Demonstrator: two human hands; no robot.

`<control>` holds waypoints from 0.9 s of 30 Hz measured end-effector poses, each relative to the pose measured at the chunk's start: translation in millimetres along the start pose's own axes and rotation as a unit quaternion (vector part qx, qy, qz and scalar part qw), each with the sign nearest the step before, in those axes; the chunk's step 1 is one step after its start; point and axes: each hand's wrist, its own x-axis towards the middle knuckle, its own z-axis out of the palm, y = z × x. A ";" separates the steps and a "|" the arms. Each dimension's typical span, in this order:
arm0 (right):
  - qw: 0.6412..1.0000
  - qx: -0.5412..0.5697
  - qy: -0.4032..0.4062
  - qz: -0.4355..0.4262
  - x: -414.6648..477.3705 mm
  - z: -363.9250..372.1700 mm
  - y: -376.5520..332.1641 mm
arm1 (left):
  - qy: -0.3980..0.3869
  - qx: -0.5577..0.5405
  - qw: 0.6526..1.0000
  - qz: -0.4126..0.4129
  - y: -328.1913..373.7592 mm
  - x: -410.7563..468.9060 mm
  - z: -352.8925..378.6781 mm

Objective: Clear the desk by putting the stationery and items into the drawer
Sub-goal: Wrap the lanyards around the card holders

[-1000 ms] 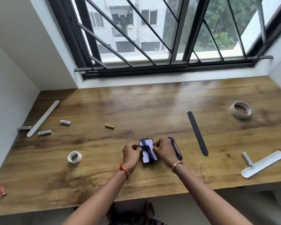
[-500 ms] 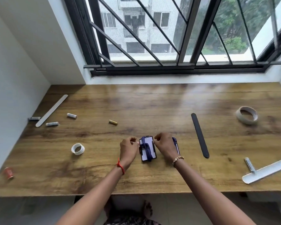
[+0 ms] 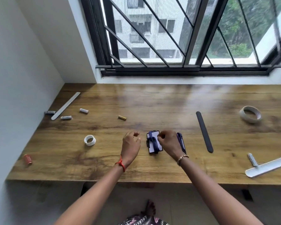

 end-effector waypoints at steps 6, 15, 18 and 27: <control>1.000 -0.021 0.022 -0.005 -45.5 -1.0 -1.0 | -0.013 0.012 0.997 0.072 -8.2 -33.3 -13.9; 0.997 -0.051 0.056 0.019 -138.4 -16.2 26.8 | -0.063 0.023 0.987 0.144 -15.4 -103.6 -7.9; 0.996 -0.054 0.061 0.043 -164.4 -32.5 42.3 | -0.106 0.021 0.980 0.166 -11.7 -123.3 3.6; 0.989 -0.047 0.105 0.091 -192.8 -89.6 111.1 | -0.228 -0.033 0.958 0.170 22.7 -153.8 65.5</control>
